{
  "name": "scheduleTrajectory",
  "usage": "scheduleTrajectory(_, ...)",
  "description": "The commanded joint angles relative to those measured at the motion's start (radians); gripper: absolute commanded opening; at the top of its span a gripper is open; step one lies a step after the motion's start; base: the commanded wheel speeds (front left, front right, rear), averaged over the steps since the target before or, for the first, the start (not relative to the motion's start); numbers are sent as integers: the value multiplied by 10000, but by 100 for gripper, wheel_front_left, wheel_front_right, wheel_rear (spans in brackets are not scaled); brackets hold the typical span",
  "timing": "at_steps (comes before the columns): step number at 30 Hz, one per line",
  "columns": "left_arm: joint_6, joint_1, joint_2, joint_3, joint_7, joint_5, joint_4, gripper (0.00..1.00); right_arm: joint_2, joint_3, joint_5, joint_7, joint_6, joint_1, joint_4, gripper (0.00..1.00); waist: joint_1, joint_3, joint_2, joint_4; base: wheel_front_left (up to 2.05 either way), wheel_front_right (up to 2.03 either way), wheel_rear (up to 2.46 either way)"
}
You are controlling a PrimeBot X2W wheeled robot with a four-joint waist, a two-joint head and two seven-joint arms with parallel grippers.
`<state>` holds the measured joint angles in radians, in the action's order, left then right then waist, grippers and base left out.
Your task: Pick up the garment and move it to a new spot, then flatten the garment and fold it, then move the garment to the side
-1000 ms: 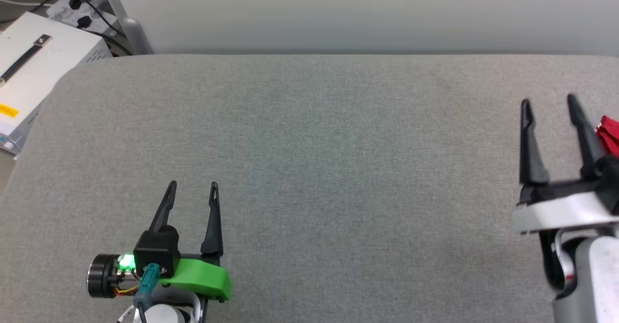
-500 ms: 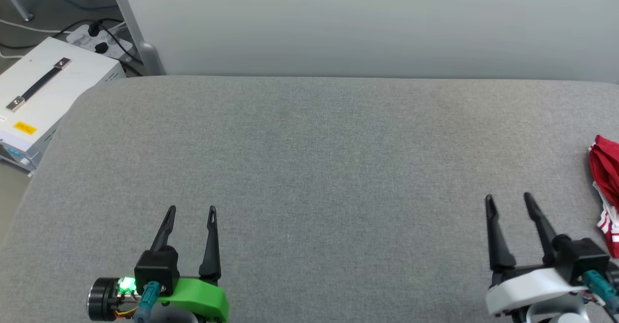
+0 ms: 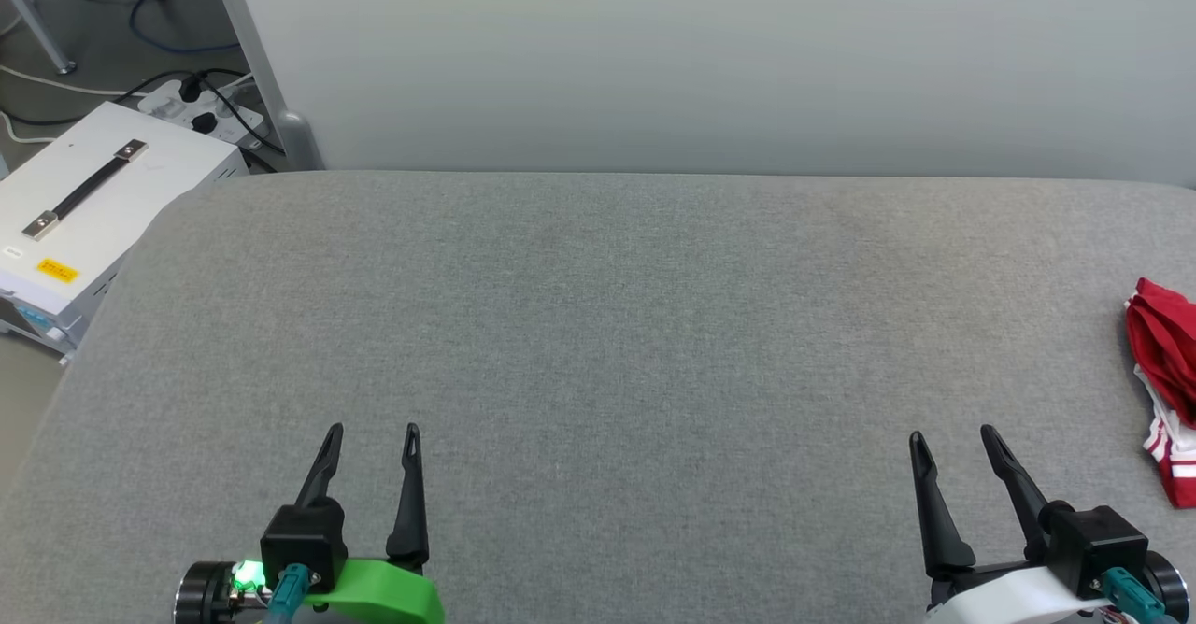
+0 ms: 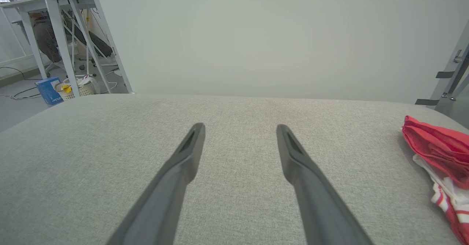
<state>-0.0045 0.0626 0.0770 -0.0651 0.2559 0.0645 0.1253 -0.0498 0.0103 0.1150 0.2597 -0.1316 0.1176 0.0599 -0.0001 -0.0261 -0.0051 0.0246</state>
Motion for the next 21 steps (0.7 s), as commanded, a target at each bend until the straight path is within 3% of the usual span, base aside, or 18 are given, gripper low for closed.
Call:
scheduleTrajectory(1, -44, 201, -44, 17, 59, 112, 47, 100, -7, -7, 90, 20, 9, 98, -24, 100, 1, -10, 51, -10, 0, 0, 0)
scheduleTrajectory(11, -124, 247, -75, 64, 59, 95, 197, 100, -6, -3, 152, 20, 9, 42, 57, 100, 1, 35, 51, -10, 0, 0, 0)
scheduleTrajectory(12, -90, 88, -54, 54, -1, 6, 209, 0, 0, -10, 48, -1, 0, 2, 36, 0, 1, 36, 0, -11, 0, 0, 0)
scheduleTrajectory(21, -83, 55, -62, 69, -114, -27, 163, 0, 3, -17, -6, -102, 0, -44, 8, 0, 1, 51, 3, -22, 0, 0, 0)
